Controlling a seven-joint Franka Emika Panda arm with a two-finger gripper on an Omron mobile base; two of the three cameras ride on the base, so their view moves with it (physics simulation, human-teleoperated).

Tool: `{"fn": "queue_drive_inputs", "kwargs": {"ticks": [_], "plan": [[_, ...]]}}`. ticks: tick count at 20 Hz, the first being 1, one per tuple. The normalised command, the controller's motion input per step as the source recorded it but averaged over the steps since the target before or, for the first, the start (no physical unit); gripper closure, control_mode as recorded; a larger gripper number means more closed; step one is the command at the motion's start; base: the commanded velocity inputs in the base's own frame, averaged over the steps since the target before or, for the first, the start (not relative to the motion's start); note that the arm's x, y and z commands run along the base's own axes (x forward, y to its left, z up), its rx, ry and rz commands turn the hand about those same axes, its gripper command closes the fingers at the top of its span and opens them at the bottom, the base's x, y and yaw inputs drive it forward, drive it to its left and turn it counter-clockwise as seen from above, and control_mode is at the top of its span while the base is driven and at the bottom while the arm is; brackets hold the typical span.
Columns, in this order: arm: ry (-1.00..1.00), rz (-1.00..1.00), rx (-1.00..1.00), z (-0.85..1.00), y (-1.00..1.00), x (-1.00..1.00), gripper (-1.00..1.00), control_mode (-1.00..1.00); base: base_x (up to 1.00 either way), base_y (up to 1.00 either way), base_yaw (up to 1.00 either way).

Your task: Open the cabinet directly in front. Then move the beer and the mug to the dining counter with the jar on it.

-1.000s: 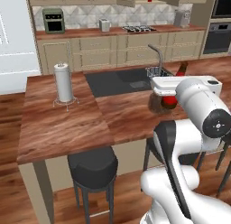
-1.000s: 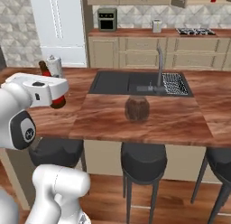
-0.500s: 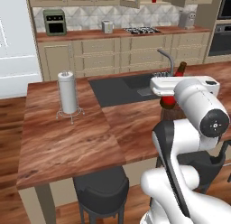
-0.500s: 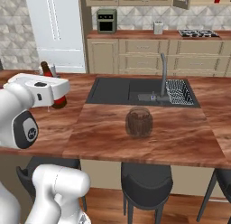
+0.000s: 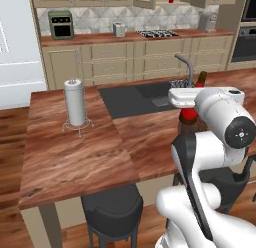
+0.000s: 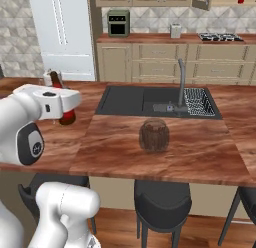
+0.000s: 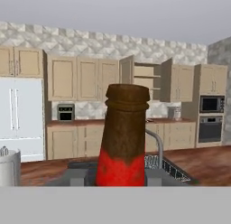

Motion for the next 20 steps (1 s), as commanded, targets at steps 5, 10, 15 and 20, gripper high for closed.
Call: {"fn": "queue_drive_inputs", "kwargs": {"ticks": [5,10,15,20], "plan": [[0.29,0.06,-0.03,-0.75,-0.1,0.0,1.0,-1.0,0.0,0.0,0.0],[0.18,0.06,-0.06,-0.67,0.0,0.0,1.0,-1.0,0.0,0.0,0.0],[0.02,0.05,-0.04,-0.52,0.0,0.26,1.0,-1.0,0.0,0.0,0.0],[0.0,0.03,0.0,-0.54,0.0,0.79,1.0,-1.0,0.0,0.0,0.0]]}}
